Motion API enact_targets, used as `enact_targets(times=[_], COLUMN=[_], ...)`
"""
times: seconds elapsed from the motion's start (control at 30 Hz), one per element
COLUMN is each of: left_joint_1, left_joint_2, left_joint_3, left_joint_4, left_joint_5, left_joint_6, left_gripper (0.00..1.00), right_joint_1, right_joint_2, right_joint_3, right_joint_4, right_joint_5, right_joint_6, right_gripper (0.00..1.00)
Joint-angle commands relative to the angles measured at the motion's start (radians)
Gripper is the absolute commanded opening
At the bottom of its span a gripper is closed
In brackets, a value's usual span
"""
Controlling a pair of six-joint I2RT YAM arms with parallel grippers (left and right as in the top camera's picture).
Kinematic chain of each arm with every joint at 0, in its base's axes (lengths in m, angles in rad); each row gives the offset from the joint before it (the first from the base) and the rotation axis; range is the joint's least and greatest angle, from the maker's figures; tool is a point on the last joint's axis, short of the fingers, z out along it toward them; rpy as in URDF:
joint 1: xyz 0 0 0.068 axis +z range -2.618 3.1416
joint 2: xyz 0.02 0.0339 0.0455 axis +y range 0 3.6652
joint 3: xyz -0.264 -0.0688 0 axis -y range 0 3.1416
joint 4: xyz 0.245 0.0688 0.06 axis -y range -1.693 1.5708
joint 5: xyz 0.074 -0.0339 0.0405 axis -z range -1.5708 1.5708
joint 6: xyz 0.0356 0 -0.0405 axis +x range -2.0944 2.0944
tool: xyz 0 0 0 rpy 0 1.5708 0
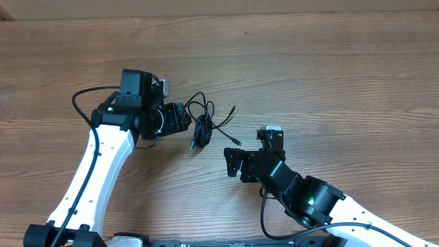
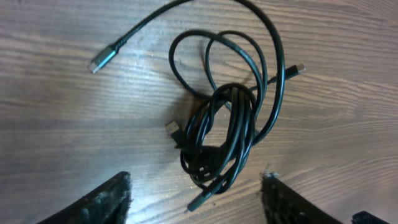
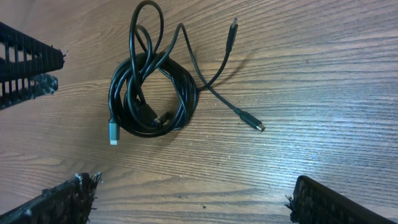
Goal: Untangle cables
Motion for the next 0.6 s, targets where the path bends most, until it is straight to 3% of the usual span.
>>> enact_targets(times=[0.0,0.07,0.33,0.57], left_joint_1=[-0.047,-0.091,-0.289,-0.304], left_joint_2=[-0.013,-0.012,0.056,0.168], left_joint_3=[0.013,0.013,0.013,0.013], left_joint_4=[0.032,0.064,0.162,0.162], left_joint_5=[-0.014,-0.042,-0.393,-0.424], left_joint_6=[0.038,0.067,0.066,0.065], left_gripper=[0.63,0.62,0.62,0.57], right_joint_1=[-0.004,-0.004,-0.004,-0.005], right_joint_2=[-0.009,-0.009,-0.009,-0.009], right_joint_3=[0.005,0.005,0.005,0.005], right_joint_4=[-0.001,-0.001,-0.024,-0.078], right_joint_5=[0.006,0.006,0.006,0.006], right_joint_6=[0.003,0.003,0.003,0.003], right_gripper=[1.0,1.0,1.0,1.0])
